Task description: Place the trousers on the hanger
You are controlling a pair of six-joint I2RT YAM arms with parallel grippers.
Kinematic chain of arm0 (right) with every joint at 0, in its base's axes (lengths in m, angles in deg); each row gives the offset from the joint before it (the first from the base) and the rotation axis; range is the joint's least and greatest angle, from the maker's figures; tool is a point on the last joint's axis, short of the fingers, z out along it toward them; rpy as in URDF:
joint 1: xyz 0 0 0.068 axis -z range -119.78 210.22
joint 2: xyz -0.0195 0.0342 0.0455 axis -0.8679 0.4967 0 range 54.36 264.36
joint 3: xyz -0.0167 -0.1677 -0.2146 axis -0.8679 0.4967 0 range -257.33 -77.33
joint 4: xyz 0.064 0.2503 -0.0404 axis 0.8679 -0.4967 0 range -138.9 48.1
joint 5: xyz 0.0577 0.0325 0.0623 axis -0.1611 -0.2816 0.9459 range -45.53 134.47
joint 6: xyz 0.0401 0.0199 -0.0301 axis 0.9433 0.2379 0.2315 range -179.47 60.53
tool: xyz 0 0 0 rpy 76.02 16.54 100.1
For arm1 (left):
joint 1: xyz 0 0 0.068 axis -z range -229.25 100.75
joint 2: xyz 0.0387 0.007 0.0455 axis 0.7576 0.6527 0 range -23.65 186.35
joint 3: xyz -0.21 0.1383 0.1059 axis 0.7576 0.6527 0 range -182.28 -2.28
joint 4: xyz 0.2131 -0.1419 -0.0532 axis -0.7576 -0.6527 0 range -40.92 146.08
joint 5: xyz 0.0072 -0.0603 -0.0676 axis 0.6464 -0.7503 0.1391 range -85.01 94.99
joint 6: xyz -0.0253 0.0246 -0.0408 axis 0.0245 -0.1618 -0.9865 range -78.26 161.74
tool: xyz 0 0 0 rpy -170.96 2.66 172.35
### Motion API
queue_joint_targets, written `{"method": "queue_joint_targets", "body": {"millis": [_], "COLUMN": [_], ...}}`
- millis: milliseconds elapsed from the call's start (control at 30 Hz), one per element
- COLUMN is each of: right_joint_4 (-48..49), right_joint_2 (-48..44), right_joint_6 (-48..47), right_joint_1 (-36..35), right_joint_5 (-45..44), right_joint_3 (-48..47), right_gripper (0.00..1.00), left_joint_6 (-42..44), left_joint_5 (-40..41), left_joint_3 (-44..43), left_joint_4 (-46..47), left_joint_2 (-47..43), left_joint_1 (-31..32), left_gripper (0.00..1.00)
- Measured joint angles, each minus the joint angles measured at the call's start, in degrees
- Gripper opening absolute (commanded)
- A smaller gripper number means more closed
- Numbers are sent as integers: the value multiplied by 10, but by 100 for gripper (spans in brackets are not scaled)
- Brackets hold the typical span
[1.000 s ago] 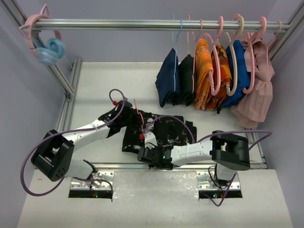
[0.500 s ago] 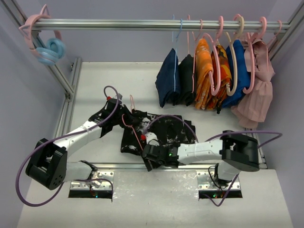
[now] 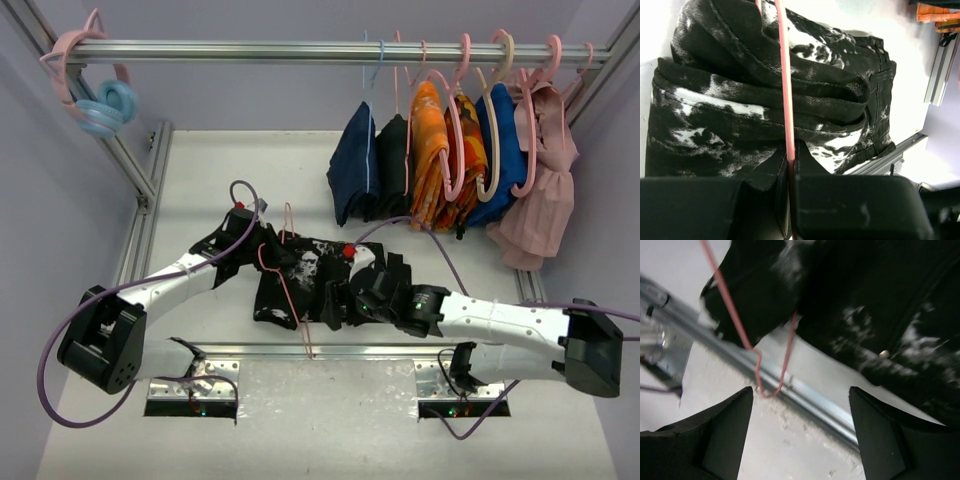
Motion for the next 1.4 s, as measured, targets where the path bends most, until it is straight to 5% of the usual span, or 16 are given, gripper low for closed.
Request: {"method": "queue_joint_targets", "body": {"millis": [533,600,667,733,967,1400], "right_joint_4": [48,59,79,99,126,-74], "right_joint_2": [273,292,306,312,285,4], "right_joint_6": [65,76,84,89,61,-85], "right_joint_1": [35,35,35,35,35,74], "right_joint_5": [-31,-29,-22,-14,9,-37], "right_joint_3": [-166,-167,-164,-158,-145,-125], "right_gripper": [70,54,20,0,0,0], "left_joint_6": [6,7,8,10,24,38], "left_joint_5": [-31,-35,-36,-37,-10,4], "left_joint_3": [22,23,23,24,33,66], "left_joint_4": [39,41,43,43,17,-17], "left_joint_2": [0,0,0,-1,-33,-125], "left_joint_1": [-4,-4,-4,-4,-4,-4], "left_gripper": [0,0,0,0,0,0]}}
